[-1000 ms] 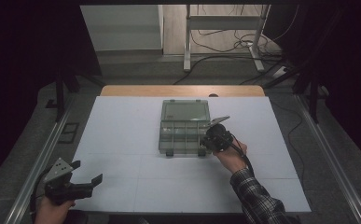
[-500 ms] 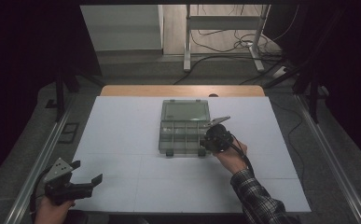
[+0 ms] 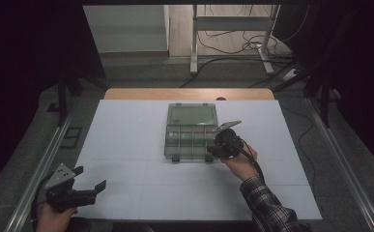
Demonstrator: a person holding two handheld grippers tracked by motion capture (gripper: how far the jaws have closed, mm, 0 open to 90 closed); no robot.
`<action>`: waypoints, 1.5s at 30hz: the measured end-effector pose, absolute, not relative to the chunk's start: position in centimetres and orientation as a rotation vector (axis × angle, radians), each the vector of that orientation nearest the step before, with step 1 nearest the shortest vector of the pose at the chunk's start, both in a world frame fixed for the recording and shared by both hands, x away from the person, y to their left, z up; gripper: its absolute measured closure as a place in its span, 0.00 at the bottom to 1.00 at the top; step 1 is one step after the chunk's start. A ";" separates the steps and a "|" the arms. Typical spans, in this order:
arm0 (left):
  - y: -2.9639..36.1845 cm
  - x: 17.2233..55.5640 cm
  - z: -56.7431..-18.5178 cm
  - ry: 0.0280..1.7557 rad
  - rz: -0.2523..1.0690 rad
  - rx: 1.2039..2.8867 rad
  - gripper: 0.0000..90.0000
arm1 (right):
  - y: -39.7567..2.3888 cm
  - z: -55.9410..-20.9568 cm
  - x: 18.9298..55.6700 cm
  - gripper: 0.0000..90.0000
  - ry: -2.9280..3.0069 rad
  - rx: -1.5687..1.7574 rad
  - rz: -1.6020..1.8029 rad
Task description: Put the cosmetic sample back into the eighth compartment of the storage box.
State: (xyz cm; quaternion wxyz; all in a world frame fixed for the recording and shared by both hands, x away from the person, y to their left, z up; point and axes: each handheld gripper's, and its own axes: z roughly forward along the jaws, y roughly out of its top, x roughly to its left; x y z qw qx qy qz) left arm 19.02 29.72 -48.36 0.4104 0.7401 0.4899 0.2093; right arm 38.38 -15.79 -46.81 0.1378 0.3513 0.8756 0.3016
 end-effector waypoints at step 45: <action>29.7 19.0 -48.4 1.231 0.524 1.860 0.03 | -17.0 -45.6 34.7 0.07 2.585 0.945 0.959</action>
